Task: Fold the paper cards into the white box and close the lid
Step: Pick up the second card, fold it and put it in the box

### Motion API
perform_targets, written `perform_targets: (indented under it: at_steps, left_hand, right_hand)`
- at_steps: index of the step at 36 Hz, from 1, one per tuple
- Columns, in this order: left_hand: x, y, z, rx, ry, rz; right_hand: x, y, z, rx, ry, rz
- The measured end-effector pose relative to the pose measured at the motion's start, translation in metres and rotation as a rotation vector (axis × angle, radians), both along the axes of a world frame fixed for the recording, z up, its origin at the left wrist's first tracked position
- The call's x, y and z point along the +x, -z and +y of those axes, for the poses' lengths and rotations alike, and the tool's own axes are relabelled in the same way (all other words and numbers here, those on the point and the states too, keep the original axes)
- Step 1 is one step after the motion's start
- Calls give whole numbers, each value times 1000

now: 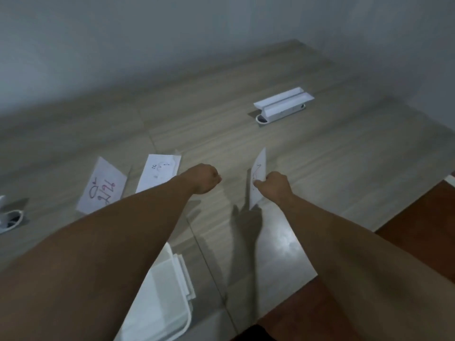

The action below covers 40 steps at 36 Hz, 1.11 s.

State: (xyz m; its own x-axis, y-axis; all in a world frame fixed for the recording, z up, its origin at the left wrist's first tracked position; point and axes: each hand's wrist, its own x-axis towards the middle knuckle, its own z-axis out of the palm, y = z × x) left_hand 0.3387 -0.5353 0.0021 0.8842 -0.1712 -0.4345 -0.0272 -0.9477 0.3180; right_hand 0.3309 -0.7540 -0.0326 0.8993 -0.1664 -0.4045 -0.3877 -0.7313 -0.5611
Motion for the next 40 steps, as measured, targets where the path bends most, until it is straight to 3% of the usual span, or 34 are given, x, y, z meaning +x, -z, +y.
perform_targets:
  at_steps: [3,10,18,28,40]
  left_hand:
    - [21,9,-17,34,31,28]
    - [47,13,-30,69,16,-17]
    - [43,-28,-7,-11,-88,-181]
    - [-38,-86,88,-263,-169,-426]
    - [-188,-86,188,-393,-372,-422]
  right_hand:
    - [11,14,-2,-10,2,29]
    - [28,10,-13,-53,46,-109]
    - [34,-39,-3,32,-248,-200]
    - [-27,-109,76,133,-455,-275]
    - [-131,-114,165,319,-410,-301]
